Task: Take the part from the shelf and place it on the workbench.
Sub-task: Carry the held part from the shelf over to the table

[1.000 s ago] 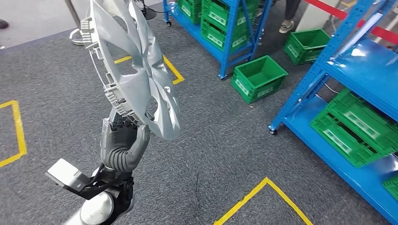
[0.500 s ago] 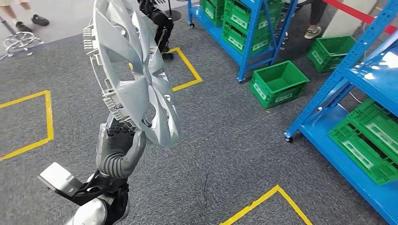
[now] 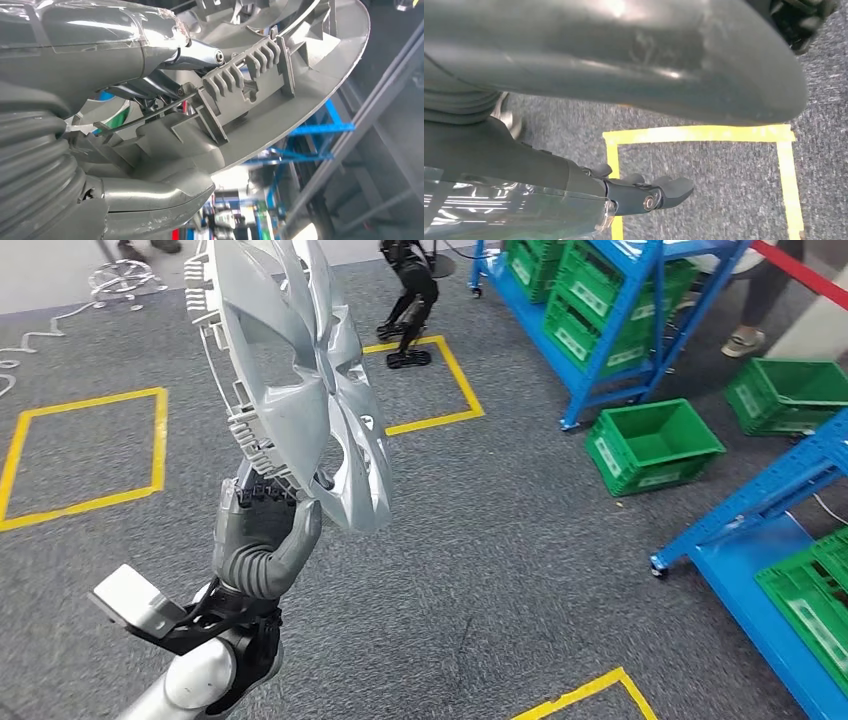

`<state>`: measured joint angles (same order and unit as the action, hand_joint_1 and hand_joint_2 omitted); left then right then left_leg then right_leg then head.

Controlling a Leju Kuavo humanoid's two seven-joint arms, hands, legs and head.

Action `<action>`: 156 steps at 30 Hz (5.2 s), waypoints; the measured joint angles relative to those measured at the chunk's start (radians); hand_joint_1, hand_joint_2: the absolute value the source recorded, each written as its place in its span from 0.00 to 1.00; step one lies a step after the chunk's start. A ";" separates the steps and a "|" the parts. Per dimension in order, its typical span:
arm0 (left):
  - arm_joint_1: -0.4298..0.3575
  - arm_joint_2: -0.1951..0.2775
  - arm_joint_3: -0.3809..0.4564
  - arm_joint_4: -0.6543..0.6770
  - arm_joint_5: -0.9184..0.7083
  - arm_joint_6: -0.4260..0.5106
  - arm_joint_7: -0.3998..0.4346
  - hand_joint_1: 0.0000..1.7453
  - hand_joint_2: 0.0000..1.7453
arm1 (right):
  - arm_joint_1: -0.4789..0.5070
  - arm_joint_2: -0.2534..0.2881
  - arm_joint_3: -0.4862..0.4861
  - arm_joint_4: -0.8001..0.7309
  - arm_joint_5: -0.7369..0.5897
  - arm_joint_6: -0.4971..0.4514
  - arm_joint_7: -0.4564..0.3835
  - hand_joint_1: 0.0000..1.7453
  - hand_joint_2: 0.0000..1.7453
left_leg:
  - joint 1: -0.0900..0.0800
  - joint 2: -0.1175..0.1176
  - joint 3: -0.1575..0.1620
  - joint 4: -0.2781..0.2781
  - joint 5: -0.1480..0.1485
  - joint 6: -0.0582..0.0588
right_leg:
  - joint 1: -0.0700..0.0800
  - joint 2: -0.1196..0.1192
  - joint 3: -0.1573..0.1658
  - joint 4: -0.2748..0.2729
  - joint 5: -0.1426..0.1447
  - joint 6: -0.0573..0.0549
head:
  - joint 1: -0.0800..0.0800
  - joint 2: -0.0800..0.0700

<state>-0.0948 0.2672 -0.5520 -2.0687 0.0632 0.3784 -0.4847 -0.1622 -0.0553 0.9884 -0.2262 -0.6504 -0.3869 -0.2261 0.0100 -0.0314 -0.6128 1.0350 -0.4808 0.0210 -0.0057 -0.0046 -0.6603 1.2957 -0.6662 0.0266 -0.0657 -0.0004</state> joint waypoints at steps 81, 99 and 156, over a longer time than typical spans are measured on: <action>-0.057 0.005 0.017 0.109 0.045 0.040 -0.024 1.00 1.00 | -0.013 0.029 -0.001 -0.005 0.031 -0.046 -0.028 0.00 0.00 | 0.013 0.108 -0.012 0.034 -0.008 -0.071 | 0.005 -0.052 0.130 -0.291 0.138 -0.021 | -0.007 0.000; -0.082 0.002 0.017 0.141 0.049 0.065 -0.050 1.00 1.00 | -0.064 0.029 0.000 -0.007 0.094 -0.059 -0.009 0.00 0.00 | -0.003 -0.082 -0.028 0.012 0.021 -0.018 | 0.028 0.057 0.115 -0.277 0.143 -0.060 | 0.004 0.000; -0.009 0.010 0.046 0.109 0.000 0.104 -0.030 1.00 1.00 | -0.046 0.018 0.000 -0.007 0.131 0.019 -0.001 0.00 0.00 | 0.000 -0.039 -0.019 0.017 0.013 -0.010 | 0.010 0.040 0.076 -0.163 0.100 -0.041 | 0.002 0.000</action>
<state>-0.1040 0.2776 -0.5062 -1.9600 0.0637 0.4820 -0.5149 -0.2087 -0.0378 0.9888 -0.2331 -0.5191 -0.3677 -0.2274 0.0096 -0.0705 -0.6316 1.0522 -0.4681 0.0111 0.0038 0.0355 -0.5847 1.1332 -0.5667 -0.0142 -0.0641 -0.0004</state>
